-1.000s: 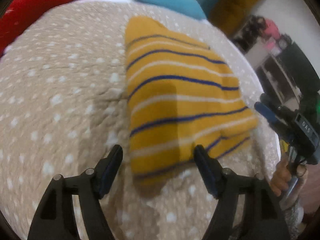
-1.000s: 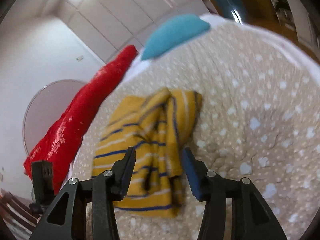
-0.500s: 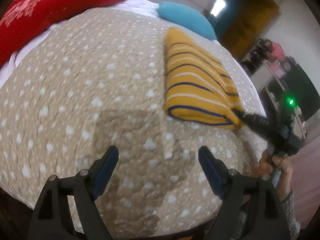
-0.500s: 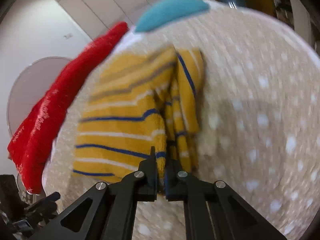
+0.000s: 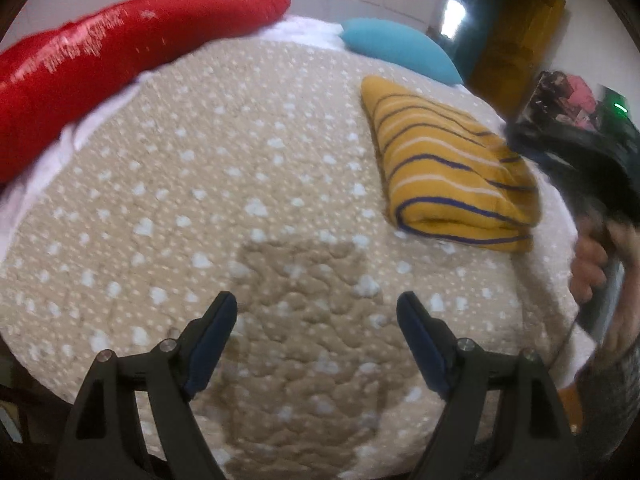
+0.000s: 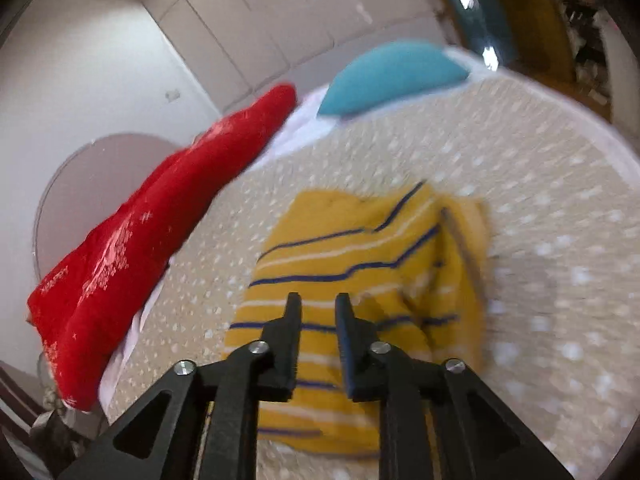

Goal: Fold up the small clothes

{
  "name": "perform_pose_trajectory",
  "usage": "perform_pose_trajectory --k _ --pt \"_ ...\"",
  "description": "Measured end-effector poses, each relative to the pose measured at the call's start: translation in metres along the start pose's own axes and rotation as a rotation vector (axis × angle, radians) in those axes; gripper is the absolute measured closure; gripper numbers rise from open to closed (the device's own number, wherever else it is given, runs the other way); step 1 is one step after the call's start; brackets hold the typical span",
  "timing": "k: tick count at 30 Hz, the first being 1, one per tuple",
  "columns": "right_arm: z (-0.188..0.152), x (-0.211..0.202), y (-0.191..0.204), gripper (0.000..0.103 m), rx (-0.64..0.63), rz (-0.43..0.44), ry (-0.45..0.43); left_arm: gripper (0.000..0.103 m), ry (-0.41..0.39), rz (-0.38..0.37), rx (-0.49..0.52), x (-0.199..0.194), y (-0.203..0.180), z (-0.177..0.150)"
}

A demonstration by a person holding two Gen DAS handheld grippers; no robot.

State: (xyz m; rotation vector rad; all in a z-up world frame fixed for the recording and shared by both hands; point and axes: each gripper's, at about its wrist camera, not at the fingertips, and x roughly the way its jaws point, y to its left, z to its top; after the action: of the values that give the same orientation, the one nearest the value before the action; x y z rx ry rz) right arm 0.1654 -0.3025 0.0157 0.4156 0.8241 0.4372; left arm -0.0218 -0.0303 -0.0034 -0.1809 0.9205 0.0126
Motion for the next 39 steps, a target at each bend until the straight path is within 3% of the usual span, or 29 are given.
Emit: perform_pose_trajectory --k 1,3,5,9,11,13,16,19,22,24,25,27,29,30,32,33,39 --pt "0.002 0.017 -0.008 0.080 0.021 -0.014 0.047 0.022 -0.019 0.022 0.012 -0.004 0.001 0.000" --pt "-0.002 0.035 -0.032 0.092 0.075 -0.076 0.104 0.021 -0.044 0.059 0.026 -0.012 0.005 0.000" --pt "-0.010 0.025 -0.043 0.095 0.108 -0.044 0.076 0.018 -0.067 0.073 0.022 -0.020 0.015 0.000" --pt "-0.030 -0.009 -0.051 0.101 0.050 -0.142 0.052 0.016 -0.104 0.101 0.001 -0.025 0.032 -0.002" --pt "-0.030 -0.036 -0.046 0.087 0.044 -0.220 -0.012 0.016 -0.118 0.114 -0.004 -0.025 0.035 -0.002" --pt "-0.025 -0.068 -0.036 0.075 0.037 -0.289 -0.142 0.016 -0.133 0.121 -0.009 -0.027 0.034 -0.002" --pt "-0.017 -0.087 -0.017 0.062 0.058 -0.164 -0.230 0.016 -0.168 0.137 0.007 -0.032 0.026 0.000" --pt "-0.015 -0.056 0.010 0.062 0.013 0.013 -0.151 0.015 -0.227 0.188 0.034 -0.045 0.015 0.000" --pt "-0.022 -0.008 0.007 0.055 0.018 0.096 0.003 0.002 -0.324 0.243 0.050 -0.067 0.008 -0.001" --pt "-0.034 0.019 -0.017 0.061 0.081 -0.044 0.081 0.000 -0.401 0.284 0.057 -0.083 0.004 -0.002" --pt "-0.038 0.019 -0.027 0.076 0.103 -0.068 0.077 0.000 -0.439 0.314 0.064 -0.091 0.001 -0.003" --pt "-0.048 0.002 -0.040 0.077 0.130 -0.065 0.050 0.000 -0.492 0.371 0.080 -0.103 -0.004 -0.003" --pt "-0.060 -0.026 -0.041 0.076 0.106 -0.146 0.024 0.000 -0.526 0.383 0.090 -0.109 -0.009 -0.005" --pt "-0.064 -0.034 -0.039 0.074 0.098 -0.167 0.014 0.000 -0.523 0.368 0.088 -0.109 -0.013 -0.007" --pt "-0.078 -0.064 -0.039 0.051 0.084 -0.235 -0.024 0.000 -0.516 0.307 0.091 -0.109 -0.022 -0.008" --pt "-0.080 -0.072 -0.039 0.046 0.081 -0.258 -0.043 0.000 -0.504 0.282 0.102 -0.109 -0.027 -0.009" --pt "-0.111 -0.120 -0.023 0.046 0.009 -0.265 -0.097 0.000 -0.350 0.247 0.171 -0.096 -0.065 -0.004"
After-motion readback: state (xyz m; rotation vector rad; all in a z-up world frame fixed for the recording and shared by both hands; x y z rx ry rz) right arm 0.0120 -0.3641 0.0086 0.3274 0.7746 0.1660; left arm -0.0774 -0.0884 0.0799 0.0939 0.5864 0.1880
